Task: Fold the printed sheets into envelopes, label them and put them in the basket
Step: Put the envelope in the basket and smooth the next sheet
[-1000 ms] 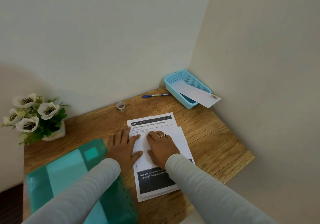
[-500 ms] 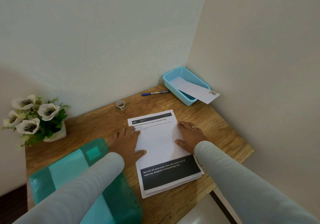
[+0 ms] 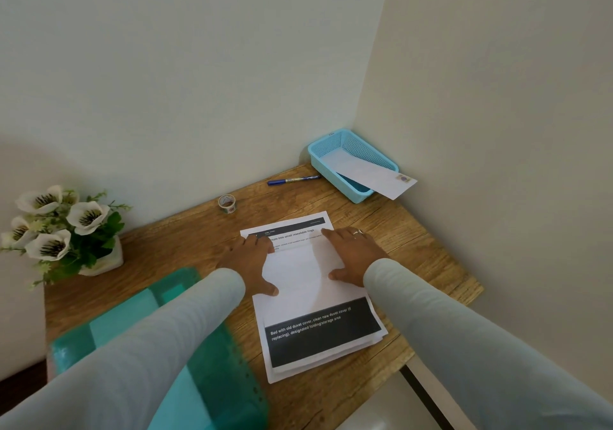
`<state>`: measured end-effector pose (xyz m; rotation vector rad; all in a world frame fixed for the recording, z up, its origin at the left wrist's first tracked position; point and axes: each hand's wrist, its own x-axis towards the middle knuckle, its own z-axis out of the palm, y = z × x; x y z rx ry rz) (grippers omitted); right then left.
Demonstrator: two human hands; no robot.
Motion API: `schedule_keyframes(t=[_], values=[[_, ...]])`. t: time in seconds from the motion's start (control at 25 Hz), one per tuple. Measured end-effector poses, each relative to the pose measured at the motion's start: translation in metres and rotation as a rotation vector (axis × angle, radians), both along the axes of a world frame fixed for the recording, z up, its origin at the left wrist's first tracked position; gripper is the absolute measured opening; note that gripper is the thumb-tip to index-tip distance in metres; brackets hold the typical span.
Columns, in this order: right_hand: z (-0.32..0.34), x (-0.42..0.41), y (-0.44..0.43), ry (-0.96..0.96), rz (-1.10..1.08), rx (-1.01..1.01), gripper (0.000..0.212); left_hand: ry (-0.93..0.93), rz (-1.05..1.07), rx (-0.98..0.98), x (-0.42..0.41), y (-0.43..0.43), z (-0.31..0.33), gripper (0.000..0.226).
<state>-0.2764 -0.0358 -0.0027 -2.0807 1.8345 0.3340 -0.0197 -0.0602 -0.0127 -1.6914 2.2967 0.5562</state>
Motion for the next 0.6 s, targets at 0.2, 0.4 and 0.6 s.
schedule_keyframes(t=[0.2, 0.4, 0.6], values=[[0.012, 0.003, -0.015, -0.02, -0.002, -0.083, 0.049, 0.272, 0.12, -0.077, -0.003, -0.004, 0.005, 0.028], [0.031, 0.001, -0.023, -0.1, -0.018, -0.143, 0.048, 0.535, 0.201, -0.139, -0.006, -0.013, 0.019, 0.017], [0.041, -0.002, -0.025, -0.162, -0.005, -0.265, 0.027, 0.71, 0.224, -0.181, -0.009, -0.013, 0.021, 0.016]])
